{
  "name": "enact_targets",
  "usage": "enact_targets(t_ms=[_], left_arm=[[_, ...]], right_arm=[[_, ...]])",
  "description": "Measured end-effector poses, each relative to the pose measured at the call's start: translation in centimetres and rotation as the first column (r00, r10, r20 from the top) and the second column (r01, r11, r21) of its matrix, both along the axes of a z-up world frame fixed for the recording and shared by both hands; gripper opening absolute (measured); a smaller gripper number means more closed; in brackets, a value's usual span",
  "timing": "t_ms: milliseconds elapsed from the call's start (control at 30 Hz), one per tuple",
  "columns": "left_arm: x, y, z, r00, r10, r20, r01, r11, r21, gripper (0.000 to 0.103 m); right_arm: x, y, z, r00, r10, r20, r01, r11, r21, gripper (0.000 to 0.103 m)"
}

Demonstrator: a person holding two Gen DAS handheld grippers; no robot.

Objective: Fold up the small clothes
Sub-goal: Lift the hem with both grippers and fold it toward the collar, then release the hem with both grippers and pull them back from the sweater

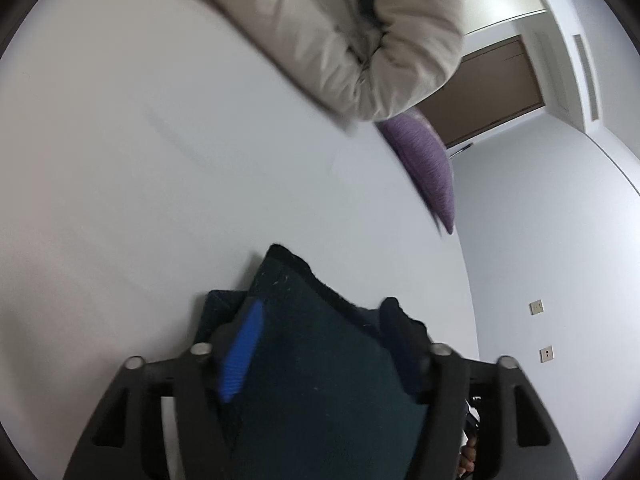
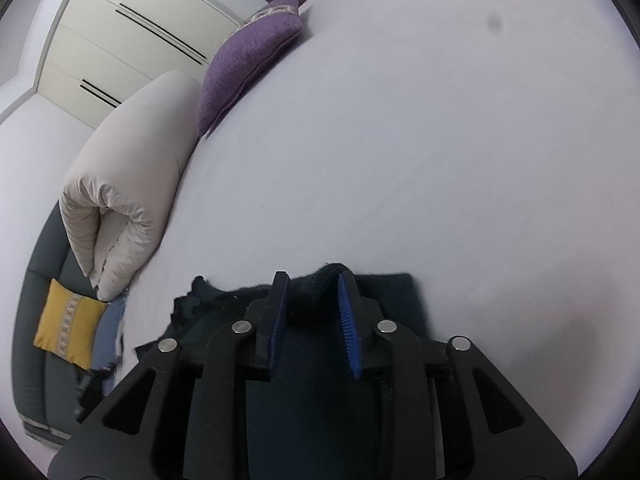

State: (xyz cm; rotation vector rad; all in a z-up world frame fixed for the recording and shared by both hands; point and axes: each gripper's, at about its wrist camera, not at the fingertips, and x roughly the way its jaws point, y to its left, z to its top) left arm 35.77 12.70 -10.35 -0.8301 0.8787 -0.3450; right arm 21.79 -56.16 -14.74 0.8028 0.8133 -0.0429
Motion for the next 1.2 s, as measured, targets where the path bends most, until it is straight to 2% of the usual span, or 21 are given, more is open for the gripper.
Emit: enact_targets(t_ms=[133, 233, 333, 400, 500, 567, 633, 700, 1000, 1067, 1133, 1200], left_arm=[[-2.1, 0.3, 1.5, 0.999, 0.002, 0.036, -0.003, 1.000, 0.022, 0.065], [-4.5, 0.2, 2.1, 0.998, -0.007, 0.060, 0.003, 0.998, 0.065, 0.065], [-7.1, -0.1, 2.1, 0.997, -0.011, 0.078, 0.003, 0.995, 0.099, 0.065], [-8.8, -0.7, 1.9, 0.996, -0.019, 0.093, 0.006, 0.990, 0.141, 0.065], [-10.6, -1.8, 1.4, 0.994, -0.041, 0.103, 0.022, 0.983, 0.184, 0.065], [-11.4, -3.0, 0.9, 0.992, -0.080, 0.097, 0.056, 0.971, 0.234, 0.065], [-11.8, -3.7, 0.2, 0.992, -0.096, 0.084, 0.069, 0.957, 0.282, 0.065], [-12.1, -3.9, -0.6, 0.993, -0.100, 0.066, 0.074, 0.945, 0.317, 0.063], [-15.4, -3.1, -0.7, 0.989, -0.103, 0.105, 0.061, 0.936, 0.346, 0.060], [-15.8, -3.2, -0.8, 0.989, -0.103, 0.106, 0.060, 0.934, 0.351, 0.060], [-16.0, -3.5, -1.1, 0.989, -0.108, 0.101, 0.064, 0.930, 0.362, 0.059], [-16.2, -3.5, -1.4, 0.989, -0.112, 0.092, 0.071, 0.927, 0.368, 0.059]], right_arm=[[-2.5, 0.3, 1.1, 1.000, -0.030, -0.006, 0.029, 0.997, -0.068, 0.027], [-3.7, 0.1, 2.0, 0.998, -0.070, 0.002, 0.070, 0.993, -0.100, 0.042], [-5.3, 0.7, 3.5, 0.998, -0.045, 0.038, 0.050, 0.991, -0.121, 0.042], [-6.3, 2.6, 4.1, 0.999, 0.025, 0.033, -0.019, 0.983, -0.181, 0.042], [-8.4, 4.7, 4.5, 0.996, 0.079, 0.032, -0.068, 0.963, -0.260, 0.042], [-9.7, 5.7, 3.9, 0.995, 0.100, 0.024, -0.089, 0.956, -0.280, 0.042], [-11.1, 6.3, 2.4, 0.993, 0.115, -0.025, -0.118, 0.955, -0.272, 0.041], [-12.3, 6.7, 1.3, 0.992, 0.119, -0.046, -0.127, 0.952, -0.278, 0.034], [-16.4, 7.4, 3.2, 0.995, 0.102, 0.001, -0.094, 0.919, -0.384, 0.034], [-16.7, 7.4, 3.2, 0.993, 0.116, -0.015, -0.113, 0.917, -0.383, 0.034], [-17.0, 7.7, 2.7, 0.989, 0.131, -0.063, -0.145, 0.896, -0.419, 0.034], [-17.7, 7.5, 2.5, 0.990, 0.117, -0.075, -0.138, 0.892, -0.431, 0.034]])
